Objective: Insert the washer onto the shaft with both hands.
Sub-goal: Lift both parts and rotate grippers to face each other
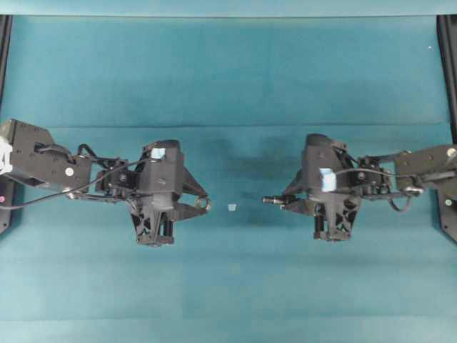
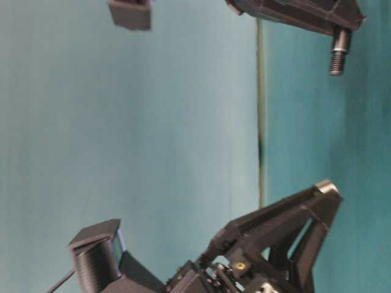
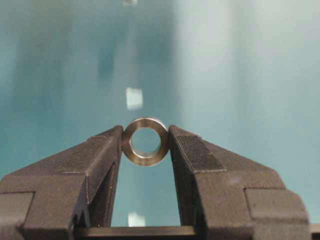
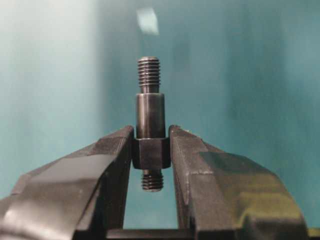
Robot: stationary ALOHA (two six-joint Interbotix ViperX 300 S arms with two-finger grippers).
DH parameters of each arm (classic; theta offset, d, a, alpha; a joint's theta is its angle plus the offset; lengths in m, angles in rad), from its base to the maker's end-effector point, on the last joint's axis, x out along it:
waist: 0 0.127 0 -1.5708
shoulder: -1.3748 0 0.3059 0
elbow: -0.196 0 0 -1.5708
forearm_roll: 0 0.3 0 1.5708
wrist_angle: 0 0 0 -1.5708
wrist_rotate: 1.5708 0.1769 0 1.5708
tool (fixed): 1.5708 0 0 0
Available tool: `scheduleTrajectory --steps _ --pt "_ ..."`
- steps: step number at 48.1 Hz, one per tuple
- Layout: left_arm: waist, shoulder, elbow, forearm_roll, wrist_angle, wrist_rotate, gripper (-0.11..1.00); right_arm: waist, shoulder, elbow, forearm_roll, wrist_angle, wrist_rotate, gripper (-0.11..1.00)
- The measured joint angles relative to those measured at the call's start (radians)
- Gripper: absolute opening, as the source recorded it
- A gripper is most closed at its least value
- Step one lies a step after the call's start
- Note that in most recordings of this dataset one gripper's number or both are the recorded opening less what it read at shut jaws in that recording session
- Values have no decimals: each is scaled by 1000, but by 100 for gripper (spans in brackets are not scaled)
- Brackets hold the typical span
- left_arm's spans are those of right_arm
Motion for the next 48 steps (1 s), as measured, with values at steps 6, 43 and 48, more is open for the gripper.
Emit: scheduleTrajectory --steps 6,43,48 --pt "0 -6 9 0 -87 -21 38 18 -6 12 -2 -51 40 0" --pt "0 -8 18 -2 -219 -64 38 29 -20 94 0 -311 150 0" --pt "0 -9 18 0 -241 -72 38 29 -15 94 0 -330 150 0"
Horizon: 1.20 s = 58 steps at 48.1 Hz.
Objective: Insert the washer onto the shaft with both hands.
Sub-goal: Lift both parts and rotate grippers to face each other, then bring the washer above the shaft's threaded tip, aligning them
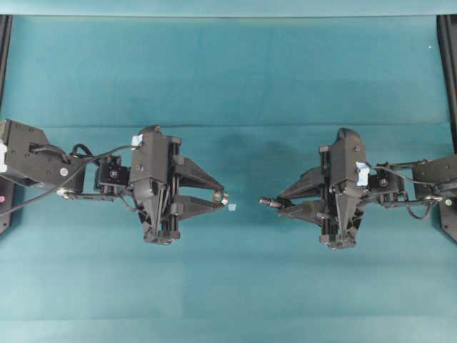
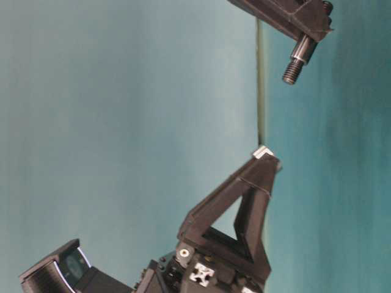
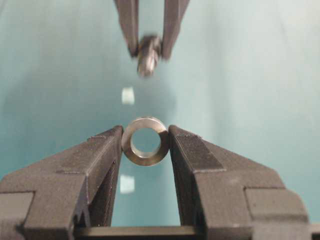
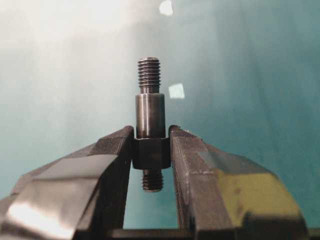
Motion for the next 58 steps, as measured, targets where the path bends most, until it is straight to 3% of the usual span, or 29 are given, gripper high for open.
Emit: scheduleTrajectory --steps 58 --pt "-18 126 -103 0 -20 -28 38 25 74 -17 0 -92 8 0"
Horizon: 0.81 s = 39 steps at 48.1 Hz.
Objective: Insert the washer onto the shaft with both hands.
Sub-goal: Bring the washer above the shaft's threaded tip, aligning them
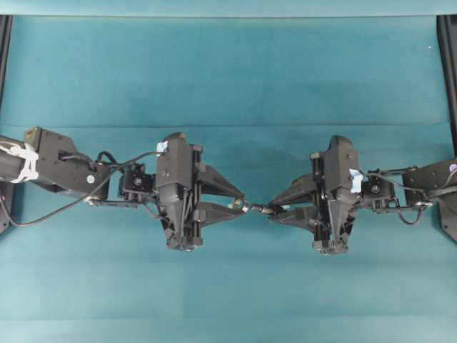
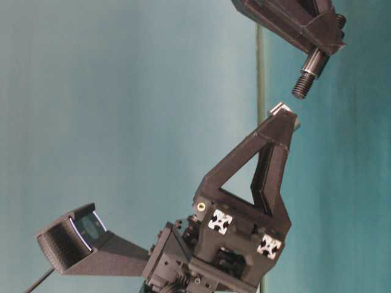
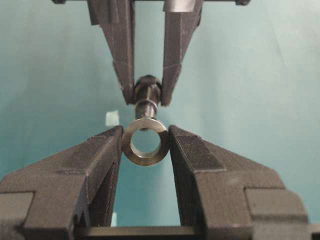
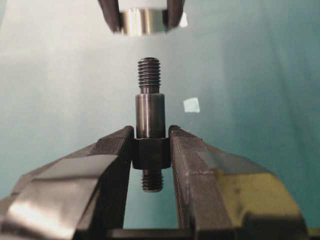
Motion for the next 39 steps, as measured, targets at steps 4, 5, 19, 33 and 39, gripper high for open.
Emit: scheduleTrajectory --steps 4,5,19,33,39 --pt "0 2 -6 0 0 2 38 0 0 0 2 -3 0 0" --pt "0 3 -6 0 0 0 38 0 0 -2 2 -5 0 0" --pt "0 18 -23 0 0 -2 38 0 0 0 2 -17 0 0" --pt "-3 44 -49 0 0 0 38 0 2 -3 2 -34 0 0" --pt "-3 51 -58 -2 0 -2 38 0 5 -8 0 -35 0 0"
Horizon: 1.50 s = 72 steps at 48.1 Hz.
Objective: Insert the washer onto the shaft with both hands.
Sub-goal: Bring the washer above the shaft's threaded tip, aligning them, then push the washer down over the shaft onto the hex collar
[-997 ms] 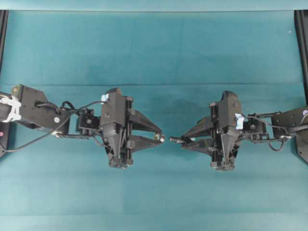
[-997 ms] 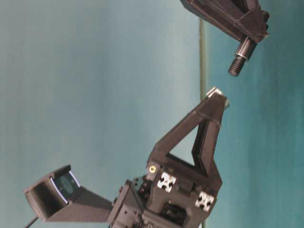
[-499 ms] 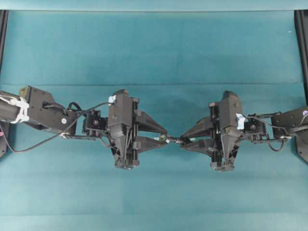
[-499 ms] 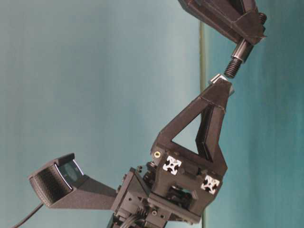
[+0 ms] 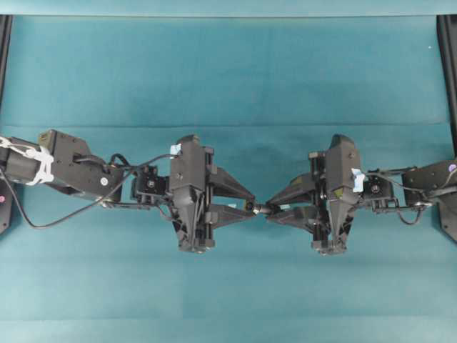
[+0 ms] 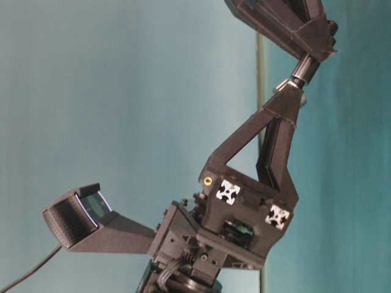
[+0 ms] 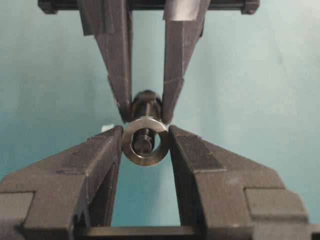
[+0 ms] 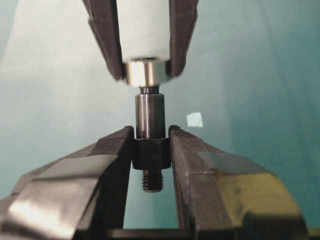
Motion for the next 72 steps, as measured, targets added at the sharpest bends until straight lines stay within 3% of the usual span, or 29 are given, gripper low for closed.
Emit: scheduleTrajectory --steps 72 --pt "-12 32 -29 2 35 0 38 9 17 -23 0 -2 0 0"
